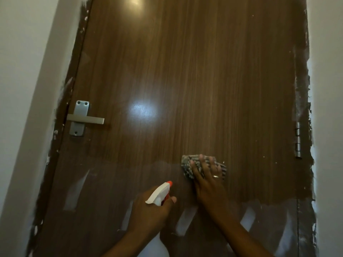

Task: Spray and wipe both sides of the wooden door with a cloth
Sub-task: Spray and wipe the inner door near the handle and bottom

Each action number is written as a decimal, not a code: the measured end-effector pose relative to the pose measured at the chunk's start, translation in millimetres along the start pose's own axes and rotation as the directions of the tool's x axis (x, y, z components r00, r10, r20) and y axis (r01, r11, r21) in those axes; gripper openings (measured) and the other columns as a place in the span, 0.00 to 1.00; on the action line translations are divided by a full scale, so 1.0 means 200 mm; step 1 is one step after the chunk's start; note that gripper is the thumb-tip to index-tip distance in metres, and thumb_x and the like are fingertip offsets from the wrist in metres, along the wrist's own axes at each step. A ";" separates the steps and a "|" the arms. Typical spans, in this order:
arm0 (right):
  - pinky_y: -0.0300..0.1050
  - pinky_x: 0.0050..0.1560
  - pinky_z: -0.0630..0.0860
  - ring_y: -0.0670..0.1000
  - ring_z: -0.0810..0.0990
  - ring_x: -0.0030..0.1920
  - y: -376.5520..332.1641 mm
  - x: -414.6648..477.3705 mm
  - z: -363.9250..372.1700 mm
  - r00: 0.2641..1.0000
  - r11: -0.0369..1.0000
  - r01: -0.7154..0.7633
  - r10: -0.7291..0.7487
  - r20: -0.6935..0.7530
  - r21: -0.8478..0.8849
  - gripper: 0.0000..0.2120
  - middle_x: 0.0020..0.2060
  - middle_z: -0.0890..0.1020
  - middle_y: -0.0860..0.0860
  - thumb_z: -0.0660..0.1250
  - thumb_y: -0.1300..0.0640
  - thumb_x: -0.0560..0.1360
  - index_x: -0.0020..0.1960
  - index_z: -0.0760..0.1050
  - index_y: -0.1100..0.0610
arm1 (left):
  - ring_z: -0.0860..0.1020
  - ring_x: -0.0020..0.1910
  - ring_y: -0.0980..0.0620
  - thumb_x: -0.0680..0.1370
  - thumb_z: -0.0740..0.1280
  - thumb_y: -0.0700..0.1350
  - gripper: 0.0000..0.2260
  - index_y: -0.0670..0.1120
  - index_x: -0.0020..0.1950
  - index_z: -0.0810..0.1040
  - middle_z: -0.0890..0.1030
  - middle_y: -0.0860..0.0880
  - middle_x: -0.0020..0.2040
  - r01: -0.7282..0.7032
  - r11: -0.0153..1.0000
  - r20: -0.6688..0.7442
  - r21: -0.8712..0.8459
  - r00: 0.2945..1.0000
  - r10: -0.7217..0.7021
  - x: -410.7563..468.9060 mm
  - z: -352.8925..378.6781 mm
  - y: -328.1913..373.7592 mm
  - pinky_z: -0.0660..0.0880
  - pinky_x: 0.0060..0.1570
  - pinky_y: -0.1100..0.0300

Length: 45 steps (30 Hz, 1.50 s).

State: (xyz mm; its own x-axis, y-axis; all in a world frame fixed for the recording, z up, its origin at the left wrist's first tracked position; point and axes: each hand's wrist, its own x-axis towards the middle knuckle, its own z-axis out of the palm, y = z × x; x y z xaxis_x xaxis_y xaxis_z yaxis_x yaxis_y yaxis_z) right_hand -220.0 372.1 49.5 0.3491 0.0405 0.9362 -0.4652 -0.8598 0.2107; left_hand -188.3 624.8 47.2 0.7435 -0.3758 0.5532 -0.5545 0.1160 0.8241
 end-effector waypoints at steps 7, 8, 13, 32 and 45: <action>0.70 0.72 0.60 0.61 0.47 0.80 0.02 -0.21 -0.03 0.968 0.968 -0.249 0.249 -0.010 -0.002 0.30 0.81 0.50 0.53 0.56 0.53 0.80 0.80 0.54 0.48 | 0.76 0.61 0.46 0.70 0.75 0.44 0.26 0.43 0.67 0.72 0.77 0.44 0.62 0.046 0.996 -0.077 0.079 0.996 -0.039 0.00 -0.11 -0.10 0.69 0.53 0.65; 0.71 0.73 0.57 0.61 0.47 0.80 -0.05 -0.13 -0.03 0.944 0.944 -0.329 0.329 -0.042 0.010 0.30 0.81 0.51 0.54 0.60 0.54 0.80 0.80 0.55 0.49 | 0.76 0.60 0.46 0.70 0.76 0.44 0.26 0.42 0.66 0.73 0.78 0.44 0.62 0.042 0.996 -0.091 0.081 0.995 -0.035 0.00 -0.13 -0.12 0.68 0.51 0.66; 0.65 0.76 0.47 0.63 0.51 0.79 -0.47 0.13 0.10 0.998 0.999 0.034 -0.032 -0.055 0.039 0.33 0.80 0.55 0.55 0.62 0.55 0.77 0.79 0.56 0.49 | 0.75 0.62 0.46 0.70 0.75 0.45 0.28 0.42 0.68 0.72 0.76 0.43 0.64 0.060 0.994 -0.135 0.087 0.990 -0.048 0.03 -0.25 -0.15 0.68 0.56 0.68; 0.64 0.74 0.56 0.60 0.56 0.79 -0.83 -0.01 0.24 0.917 0.917 0.398 -0.398 0.032 -0.006 0.31 0.79 0.61 0.53 0.60 0.47 0.77 0.79 0.60 0.44 | 0.77 0.56 0.45 0.70 0.76 0.43 0.23 0.41 0.63 0.76 0.79 0.42 0.59 0.111 0.993 -0.260 0.039 0.961 -0.098 0.08 -0.67 -0.30 0.70 0.54 0.60; 0.65 0.74 0.51 0.62 0.54 0.78 -1.37 0.27 0.28 0.930 0.932 0.361 -0.361 0.060 0.025 0.31 0.79 0.61 0.54 0.57 0.50 0.75 0.78 0.60 0.45 | 0.75 0.61 0.45 0.71 0.74 0.47 0.26 0.43 0.66 0.73 0.77 0.43 0.64 0.218 0.968 -0.250 0.126 0.951 -0.182 0.10 -0.93 -0.44 0.69 0.60 0.58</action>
State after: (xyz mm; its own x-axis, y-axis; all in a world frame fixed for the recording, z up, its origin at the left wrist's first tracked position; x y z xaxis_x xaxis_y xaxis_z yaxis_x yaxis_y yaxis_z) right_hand -28.3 580.9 26.4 0.5418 0.3178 0.7781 -0.2877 -0.7997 0.5270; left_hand -55.0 778.8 7.6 0.9012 -0.1491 0.4070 -0.4217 -0.0853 0.9027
